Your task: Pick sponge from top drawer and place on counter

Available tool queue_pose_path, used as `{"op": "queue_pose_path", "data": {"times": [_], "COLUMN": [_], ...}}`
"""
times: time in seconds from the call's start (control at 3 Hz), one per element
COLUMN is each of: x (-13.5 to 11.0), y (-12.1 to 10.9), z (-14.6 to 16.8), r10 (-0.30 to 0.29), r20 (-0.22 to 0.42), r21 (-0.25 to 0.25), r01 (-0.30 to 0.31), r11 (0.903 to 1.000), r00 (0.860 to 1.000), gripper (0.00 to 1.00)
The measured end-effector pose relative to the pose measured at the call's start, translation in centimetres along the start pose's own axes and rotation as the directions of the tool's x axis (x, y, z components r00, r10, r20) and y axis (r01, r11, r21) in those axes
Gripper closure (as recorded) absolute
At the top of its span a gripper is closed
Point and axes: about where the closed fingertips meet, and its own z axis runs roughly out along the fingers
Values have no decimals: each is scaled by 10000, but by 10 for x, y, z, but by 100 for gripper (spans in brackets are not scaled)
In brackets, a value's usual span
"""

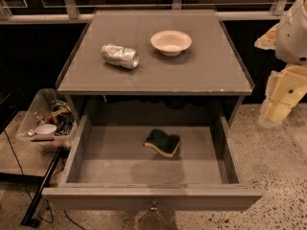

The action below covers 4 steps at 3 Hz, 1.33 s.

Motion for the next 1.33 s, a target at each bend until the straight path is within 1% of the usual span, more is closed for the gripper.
{"op": "queue_pose_path", "data": {"times": [0.33, 0.67, 1.0, 1.33], "x": [0, -1, -3, -13], "y": [0, -1, -4, -3], "z": [0, 1, 11, 25], "r10": [0, 16, 166, 226], "r20": [1, 313, 1111, 2183], "r21": [0, -34, -185, -345], "r01": [0, -15, -147, -154], "r11": [10000, 10000, 9997, 9993], "r00": [10000, 9995, 9937, 9756], "gripper": [0, 0, 0, 0]}}
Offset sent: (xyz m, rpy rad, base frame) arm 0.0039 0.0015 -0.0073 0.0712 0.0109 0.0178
